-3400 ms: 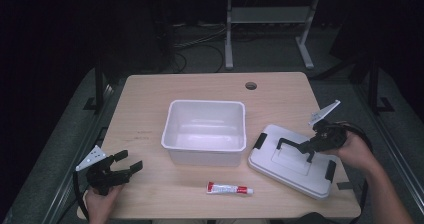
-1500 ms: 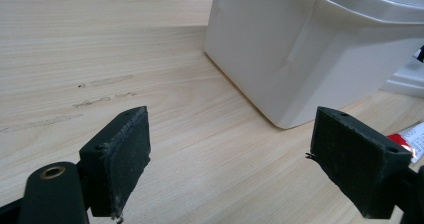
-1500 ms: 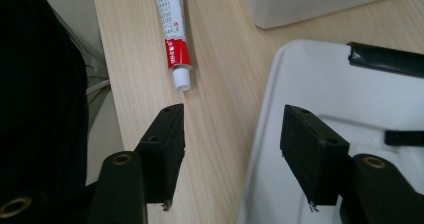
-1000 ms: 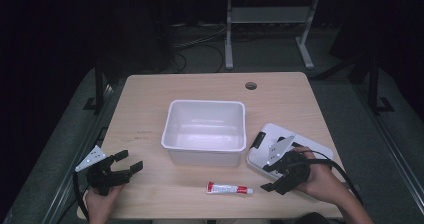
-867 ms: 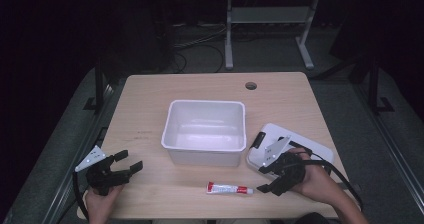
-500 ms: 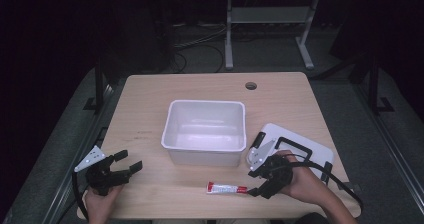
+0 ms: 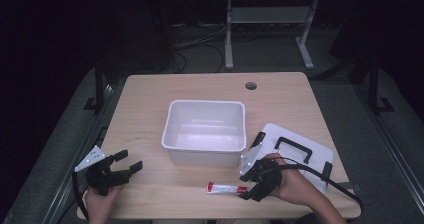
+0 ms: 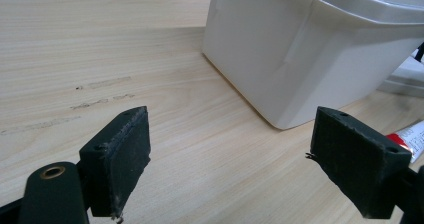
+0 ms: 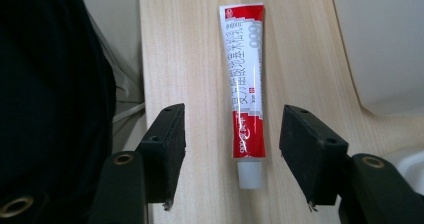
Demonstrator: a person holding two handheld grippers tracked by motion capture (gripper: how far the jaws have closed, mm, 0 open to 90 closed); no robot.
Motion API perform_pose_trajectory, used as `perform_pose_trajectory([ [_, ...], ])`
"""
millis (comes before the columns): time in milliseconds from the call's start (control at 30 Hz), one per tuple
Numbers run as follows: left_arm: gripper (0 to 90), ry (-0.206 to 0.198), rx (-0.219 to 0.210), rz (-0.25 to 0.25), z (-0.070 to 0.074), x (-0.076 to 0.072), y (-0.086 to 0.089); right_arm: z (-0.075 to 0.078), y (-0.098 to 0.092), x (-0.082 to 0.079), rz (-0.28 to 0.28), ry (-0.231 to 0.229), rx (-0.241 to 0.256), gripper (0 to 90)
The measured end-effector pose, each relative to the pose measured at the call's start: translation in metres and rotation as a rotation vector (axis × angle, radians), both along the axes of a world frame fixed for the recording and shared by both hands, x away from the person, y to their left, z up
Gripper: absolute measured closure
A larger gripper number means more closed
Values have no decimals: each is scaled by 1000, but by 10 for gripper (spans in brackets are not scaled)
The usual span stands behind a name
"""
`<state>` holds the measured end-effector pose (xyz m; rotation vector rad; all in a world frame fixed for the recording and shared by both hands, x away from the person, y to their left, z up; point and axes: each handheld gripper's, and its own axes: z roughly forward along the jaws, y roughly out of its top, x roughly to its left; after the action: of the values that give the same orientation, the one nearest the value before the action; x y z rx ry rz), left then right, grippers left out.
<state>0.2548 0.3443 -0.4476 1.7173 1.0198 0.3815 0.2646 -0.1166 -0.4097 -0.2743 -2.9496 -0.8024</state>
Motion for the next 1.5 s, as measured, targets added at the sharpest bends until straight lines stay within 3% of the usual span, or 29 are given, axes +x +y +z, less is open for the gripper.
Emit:
perform_pose_trajectory([
  [467, 153, 0, 1, -1, 0, 0, 0, -15, 12, 4, 7, -1, -24, 484],
  [500, 153, 1, 1, -1, 0, 0, 0, -14, 16, 3, 19, -19, -54, 484],
  [633, 153, -3, 1, 0, 1, -1, 0, -14, 23, 4, 40, -15, -43, 505],
  [767, 153, -1, -3, 2, 0, -1, 2, -20, 25, 6, 29, -22, -74, 516],
  [1267, 153, 0, -2, 0, 0, 0, 1, -34, 31, 9, 45, -27, -110, 689],
  [1500, 153, -1, -2, 0, 1, 0, 2, -33, 31, 10, 50, -22, -120, 708],
])
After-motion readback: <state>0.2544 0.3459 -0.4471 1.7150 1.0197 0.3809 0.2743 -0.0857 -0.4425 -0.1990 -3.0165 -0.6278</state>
